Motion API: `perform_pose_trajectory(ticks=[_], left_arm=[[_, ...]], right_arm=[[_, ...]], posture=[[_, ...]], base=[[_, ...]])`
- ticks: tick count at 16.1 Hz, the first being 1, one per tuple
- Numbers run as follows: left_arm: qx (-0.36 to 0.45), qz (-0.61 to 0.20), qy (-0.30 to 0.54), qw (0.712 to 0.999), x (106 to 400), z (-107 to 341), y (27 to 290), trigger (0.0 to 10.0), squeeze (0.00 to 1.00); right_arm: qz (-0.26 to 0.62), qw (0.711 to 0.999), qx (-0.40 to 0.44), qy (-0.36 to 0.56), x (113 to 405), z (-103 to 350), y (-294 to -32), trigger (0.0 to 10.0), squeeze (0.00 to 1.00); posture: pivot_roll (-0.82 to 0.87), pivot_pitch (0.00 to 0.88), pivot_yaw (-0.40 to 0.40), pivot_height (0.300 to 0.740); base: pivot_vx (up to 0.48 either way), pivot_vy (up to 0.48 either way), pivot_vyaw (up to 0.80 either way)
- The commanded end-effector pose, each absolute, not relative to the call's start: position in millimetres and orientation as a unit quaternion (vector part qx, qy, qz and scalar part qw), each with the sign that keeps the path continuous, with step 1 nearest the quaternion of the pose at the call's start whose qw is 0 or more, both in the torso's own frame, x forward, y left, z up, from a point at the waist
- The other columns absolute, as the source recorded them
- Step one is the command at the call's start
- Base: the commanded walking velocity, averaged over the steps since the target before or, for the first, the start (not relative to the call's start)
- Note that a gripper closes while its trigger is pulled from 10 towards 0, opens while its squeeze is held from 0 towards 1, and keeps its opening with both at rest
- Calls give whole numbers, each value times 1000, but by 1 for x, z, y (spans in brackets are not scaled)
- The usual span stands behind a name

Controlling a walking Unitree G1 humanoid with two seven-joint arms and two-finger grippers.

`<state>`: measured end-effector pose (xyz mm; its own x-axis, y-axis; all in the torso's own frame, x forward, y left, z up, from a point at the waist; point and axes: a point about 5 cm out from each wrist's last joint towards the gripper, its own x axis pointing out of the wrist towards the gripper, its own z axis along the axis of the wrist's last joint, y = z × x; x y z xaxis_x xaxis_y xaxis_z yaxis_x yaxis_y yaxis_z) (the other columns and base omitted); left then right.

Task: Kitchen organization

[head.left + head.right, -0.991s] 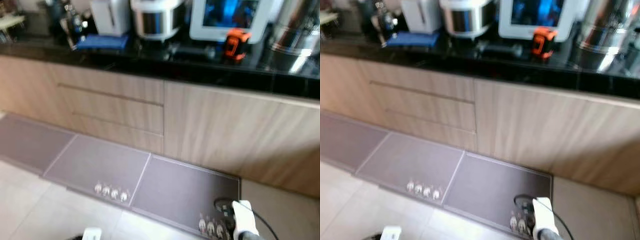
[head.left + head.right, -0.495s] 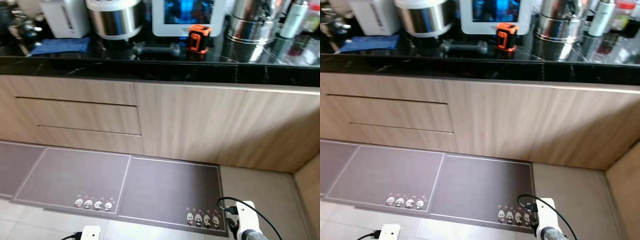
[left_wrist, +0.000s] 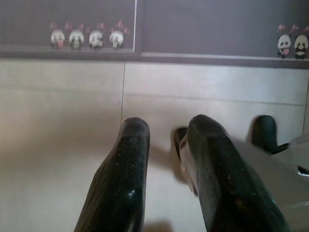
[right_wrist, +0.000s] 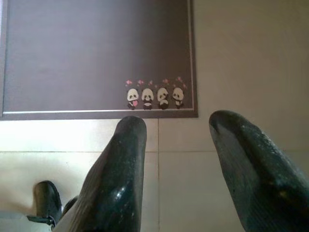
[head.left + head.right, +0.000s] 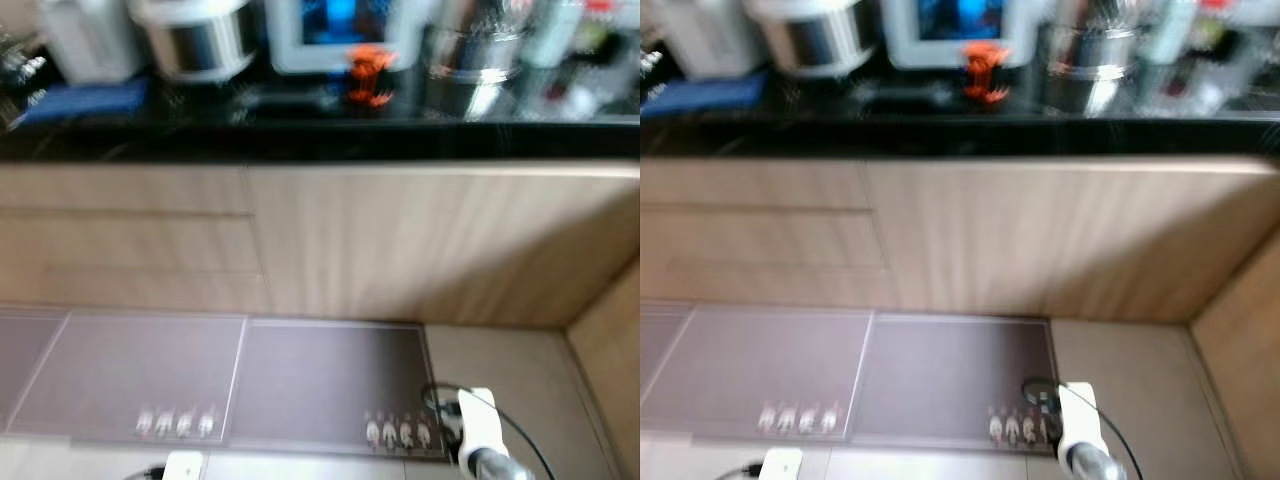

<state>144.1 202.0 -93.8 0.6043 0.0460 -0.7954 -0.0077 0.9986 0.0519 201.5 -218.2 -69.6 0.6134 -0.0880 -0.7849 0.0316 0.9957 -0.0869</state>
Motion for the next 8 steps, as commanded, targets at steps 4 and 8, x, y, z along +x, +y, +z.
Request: perform_pose_trajectory(ticks=[4, 8], left_arm=[[21, 13, 446, 895, 143, -95, 198, 10000, 0], [22, 7, 449, 893, 142, -95, 197, 10000, 0]], right_arm=[[-37, 896, -39, 442, 200, -70, -222, 10000, 0], [-34, 895, -40, 444, 199, -70, -221, 10000, 0]], posture=[[-122, 0, 33, 740], [-126, 0, 42, 740]], base=[[0, 0, -769], [0, 0, -769]])
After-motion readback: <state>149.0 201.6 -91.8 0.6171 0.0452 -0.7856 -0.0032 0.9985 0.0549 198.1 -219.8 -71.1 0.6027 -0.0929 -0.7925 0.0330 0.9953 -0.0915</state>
